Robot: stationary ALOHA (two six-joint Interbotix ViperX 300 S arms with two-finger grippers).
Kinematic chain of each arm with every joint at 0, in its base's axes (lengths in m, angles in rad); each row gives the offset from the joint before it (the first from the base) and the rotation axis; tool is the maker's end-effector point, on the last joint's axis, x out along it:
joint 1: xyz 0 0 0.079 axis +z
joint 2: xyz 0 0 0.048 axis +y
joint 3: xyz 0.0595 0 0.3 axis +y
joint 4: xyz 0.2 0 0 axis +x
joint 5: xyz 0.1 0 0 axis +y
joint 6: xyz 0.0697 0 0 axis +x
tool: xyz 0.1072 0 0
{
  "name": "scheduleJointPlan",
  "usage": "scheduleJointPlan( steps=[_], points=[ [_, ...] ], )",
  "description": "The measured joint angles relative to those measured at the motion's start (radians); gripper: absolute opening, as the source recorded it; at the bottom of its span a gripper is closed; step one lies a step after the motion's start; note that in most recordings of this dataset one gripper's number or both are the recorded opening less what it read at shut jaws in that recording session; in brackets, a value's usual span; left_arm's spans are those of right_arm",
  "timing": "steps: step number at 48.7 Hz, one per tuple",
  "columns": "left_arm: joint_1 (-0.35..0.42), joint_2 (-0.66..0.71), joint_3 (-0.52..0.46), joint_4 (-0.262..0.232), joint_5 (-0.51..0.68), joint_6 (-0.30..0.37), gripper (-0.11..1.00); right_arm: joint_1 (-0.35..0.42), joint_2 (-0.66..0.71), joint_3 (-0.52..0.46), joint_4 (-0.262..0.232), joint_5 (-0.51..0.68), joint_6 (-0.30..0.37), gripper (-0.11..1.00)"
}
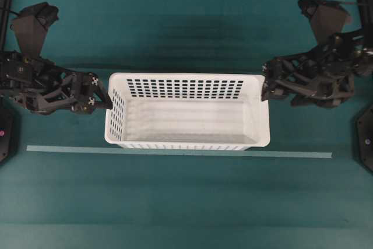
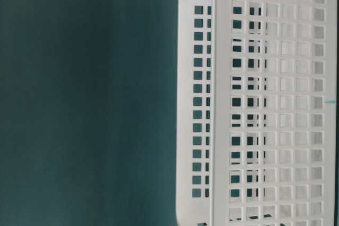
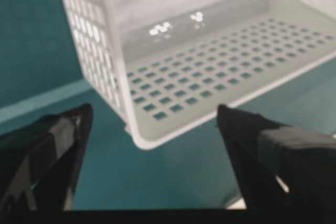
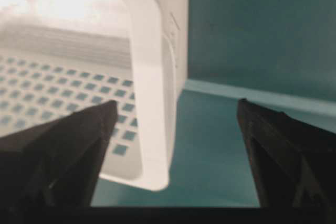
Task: Lift the white basket with both hands.
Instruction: 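Lower both grippers onto the basket's end rims and close them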
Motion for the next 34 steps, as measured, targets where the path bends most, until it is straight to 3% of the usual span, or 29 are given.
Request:
scheduleJointPlan(
  steps=[9, 19, 34],
  points=[
    [-0.002, 0.061, -0.002, 0.000, -0.002, -0.054, 0.95, 0.040, 0.074, -0.009, 0.002, -0.055, 0.049, 0.94],
    [-0.018, 0.161, -0.002, 0.000, -0.032, -0.057, 0.95, 0.066, 0.144, -0.015, 0.002, -0.081, 0.051, 0.94],
    [-0.002, 0.304, 0.000, 0.000, -0.126, -0.055, 0.95, 0.066, 0.233, -0.017, -0.043, -0.147, 0.055, 0.94]
  ],
)
